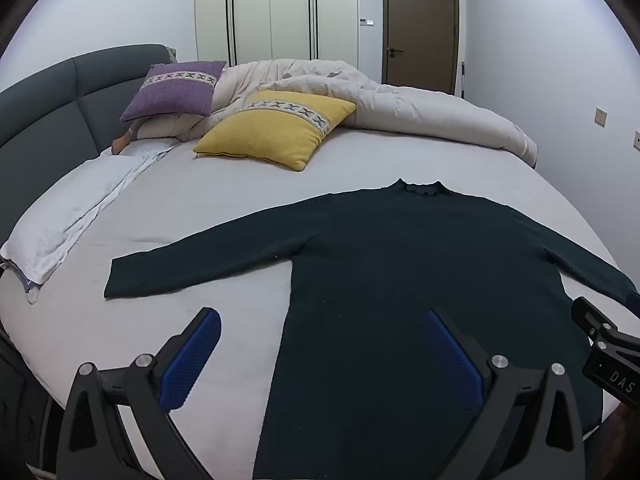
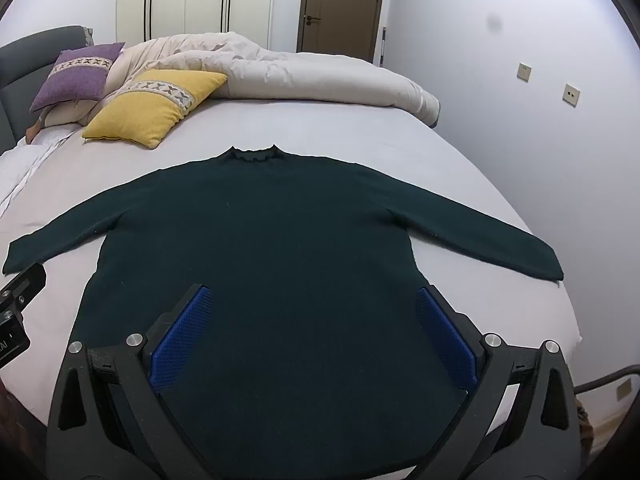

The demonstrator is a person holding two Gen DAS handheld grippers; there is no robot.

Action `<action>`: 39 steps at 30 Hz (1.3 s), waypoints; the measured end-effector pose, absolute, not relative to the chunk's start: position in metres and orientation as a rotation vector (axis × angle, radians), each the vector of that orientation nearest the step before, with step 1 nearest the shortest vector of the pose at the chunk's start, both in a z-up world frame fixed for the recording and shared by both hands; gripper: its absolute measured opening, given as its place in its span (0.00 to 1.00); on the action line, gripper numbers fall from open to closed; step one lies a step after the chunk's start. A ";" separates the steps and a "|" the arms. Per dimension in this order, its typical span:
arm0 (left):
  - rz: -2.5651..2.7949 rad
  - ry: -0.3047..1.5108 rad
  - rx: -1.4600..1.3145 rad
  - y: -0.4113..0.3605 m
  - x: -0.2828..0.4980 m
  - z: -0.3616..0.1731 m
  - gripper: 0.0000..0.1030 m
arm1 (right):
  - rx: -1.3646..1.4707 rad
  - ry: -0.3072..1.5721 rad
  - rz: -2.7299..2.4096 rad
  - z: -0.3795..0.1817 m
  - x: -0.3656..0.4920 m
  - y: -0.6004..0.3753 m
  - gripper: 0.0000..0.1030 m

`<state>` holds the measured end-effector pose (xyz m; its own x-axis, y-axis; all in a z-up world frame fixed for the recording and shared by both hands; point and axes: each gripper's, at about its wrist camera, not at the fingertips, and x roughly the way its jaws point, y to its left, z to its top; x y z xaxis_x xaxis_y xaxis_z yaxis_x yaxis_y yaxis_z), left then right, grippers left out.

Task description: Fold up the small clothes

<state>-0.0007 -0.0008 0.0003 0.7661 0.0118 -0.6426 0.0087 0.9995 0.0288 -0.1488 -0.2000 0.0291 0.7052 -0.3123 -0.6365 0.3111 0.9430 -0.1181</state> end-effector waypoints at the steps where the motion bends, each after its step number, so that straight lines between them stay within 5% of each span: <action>1: 0.002 0.697 0.033 -0.001 -0.001 0.000 1.00 | -0.005 0.708 -0.347 0.029 -0.149 -0.200 1.00; 39: -0.002 0.700 0.017 -0.002 0.000 0.000 1.00 | -0.017 0.727 -0.357 0.024 -0.147 -0.198 1.00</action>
<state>-0.0004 -0.0017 0.0002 0.7647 0.0036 -0.6444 0.0080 0.9999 0.0150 -0.1469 -0.1980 0.0238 0.6893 -0.3255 -0.6472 0.3135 0.9394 -0.1385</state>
